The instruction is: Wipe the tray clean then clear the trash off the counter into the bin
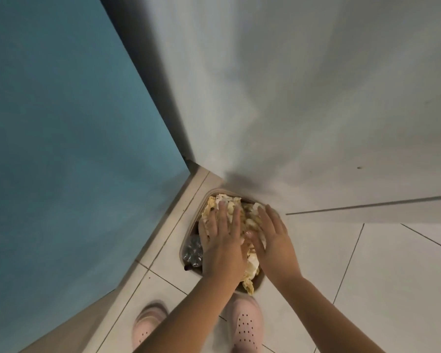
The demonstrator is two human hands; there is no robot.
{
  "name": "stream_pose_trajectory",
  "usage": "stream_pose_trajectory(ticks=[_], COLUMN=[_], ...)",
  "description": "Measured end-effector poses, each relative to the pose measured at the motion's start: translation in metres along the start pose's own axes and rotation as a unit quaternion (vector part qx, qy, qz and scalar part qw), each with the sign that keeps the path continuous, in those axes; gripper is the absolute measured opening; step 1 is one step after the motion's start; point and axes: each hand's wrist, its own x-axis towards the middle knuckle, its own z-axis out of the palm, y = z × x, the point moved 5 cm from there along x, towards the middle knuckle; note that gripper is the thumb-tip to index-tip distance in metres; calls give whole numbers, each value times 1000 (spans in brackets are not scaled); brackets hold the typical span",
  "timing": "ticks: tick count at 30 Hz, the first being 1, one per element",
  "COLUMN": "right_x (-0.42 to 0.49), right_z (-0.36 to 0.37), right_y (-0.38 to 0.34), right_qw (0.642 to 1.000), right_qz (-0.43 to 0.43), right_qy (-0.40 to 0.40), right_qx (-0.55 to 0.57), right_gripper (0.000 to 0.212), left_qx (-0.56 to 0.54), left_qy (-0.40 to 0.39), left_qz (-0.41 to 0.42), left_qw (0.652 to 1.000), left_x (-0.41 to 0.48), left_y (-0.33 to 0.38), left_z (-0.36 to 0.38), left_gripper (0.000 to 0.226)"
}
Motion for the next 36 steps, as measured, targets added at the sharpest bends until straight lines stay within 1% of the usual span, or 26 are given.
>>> stream_pose_trajectory(ticks=[2,4,5,6,7,8,9,10,12,13,14,16,17,19,20,22,24,25,28,30,32,36], right_x=[-9,-18,-23,-26,-27,-25,-22,-17,-5,2,9,23,26,27,29,33,35,36,35,29,21,-2], right_z=[-8,-12,-10,-4,5,13,20,27,36,37,39,41,44,53,57,63,59,56,37,23,8,-33], right_y=[-2,-1,1,4,10,13,15,14,11,11,11,12,12,19,23,25,22,20,11,7,-5,-46], right_qw=[1000,1000,999,997,993,986,977,967,944,939,938,925,920,903,894,883,881,885,912,931,937,940], right_qz=[-10,-25,-38,-52,-59,-63,-69,-77,-98,-82,-71,-57,-54,-29,-21,-32,-33,-34,-20,-12,-20,-73], right_qy=[6,10,4,-5,-23,-47,-69,-99,-133,-149,-152,-144,-161,-222,-234,-236,-246,-238,-218,-220,-227,-221], right_qx=[5,-8,-27,-57,-99,-144,-191,-223,-286,-299,-305,-347,-353,-368,-381,-404,-403,-399,-348,-292,-264,-248], right_gripper=[64,57,53,54,62,72,80,81,70,67,68,75,73,62,59,57,54,52,47,51,54,57], left_qx=[10,10,10,12,17,29,61,97,149,165,179,185,188,201,209,216,225,233,228,245,251,196], left_qy=[23,24,10,-12,-42,-69,-103,-136,-186,-199,-205,-235,-242,-242,-242,-245,-253,-249,-261,-260,-266,-238], left_qz=[5,18,20,19,21,28,36,43,35,28,26,21,24,33,34,31,35,43,51,73,82,74], left_qw=[1000,999,1000,1000,999,997,992,985,971,965,962,954,952,949,947,945,940,939,937,931,927,948], left_x=[-7,-16,-22,-27,-30,-30,-29,-24,-13,-8,-3,2,2,1,2,1,3,3,6,5,2,-12], left_y=[-3,-4,-5,-4,-2,0,2,4,5,6,7,6,5,3,2,1,1,2,5,9,12,16], left_z=[-9,-8,-1,6,13,18,22,30,48,57,64,76,81,88,91,95,90,85,65,46,24,-41], left_gripper=[86,89,94,100,104,103,96,86,72,70,70,71,73,79,81,85,86,84,75,70,67,60])
